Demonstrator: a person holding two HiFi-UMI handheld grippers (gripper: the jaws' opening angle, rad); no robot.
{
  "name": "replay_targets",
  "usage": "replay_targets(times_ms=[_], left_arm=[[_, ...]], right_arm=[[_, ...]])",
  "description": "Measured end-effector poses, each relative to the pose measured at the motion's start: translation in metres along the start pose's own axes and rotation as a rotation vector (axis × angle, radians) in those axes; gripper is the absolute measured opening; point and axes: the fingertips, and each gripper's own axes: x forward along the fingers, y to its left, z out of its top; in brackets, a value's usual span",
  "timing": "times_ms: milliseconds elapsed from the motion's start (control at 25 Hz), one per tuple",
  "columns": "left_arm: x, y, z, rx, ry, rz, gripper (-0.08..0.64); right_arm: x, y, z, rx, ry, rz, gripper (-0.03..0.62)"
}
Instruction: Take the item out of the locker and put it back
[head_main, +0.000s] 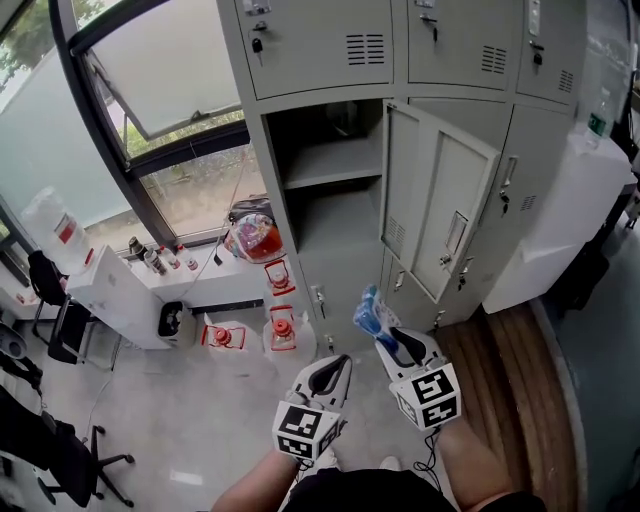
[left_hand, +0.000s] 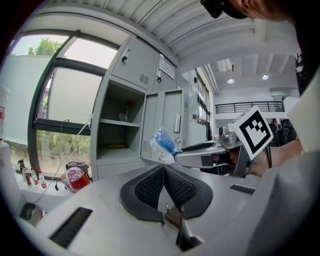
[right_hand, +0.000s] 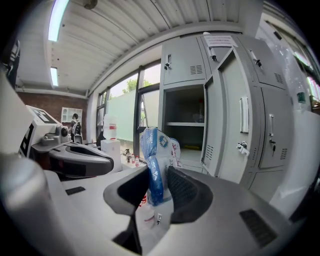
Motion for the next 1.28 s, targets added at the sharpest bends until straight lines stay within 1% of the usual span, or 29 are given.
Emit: replay_targets(times_ms=[360,760,1040,1280], left_arm=[[-0.009,-0.048,-0.007,-0.006,-0.008,0.047,0.017],[-0.017,-0.080,-0.015,-0.017,-0.014,0.081,0.017],[-0.022,-0.090,-0.019,-0.014,-0.017,0.089,0.017],[-0.030,-0.086,-0.015,-0.009,-0.021,0.094,0.017]], right_arm=[[-0.047,-0.007,-0.017,0.001,-0.016,0.042,0.173],[-0.076,-0.008,-0.028,-0.007,-0.022,0.077,0.173],[-0.086,-0.006,-0.033,-0.005,-0.030,0.083,0.172],[-0.086,0.001,-0.029,-0.006,-0.033,0.086,0.172]])
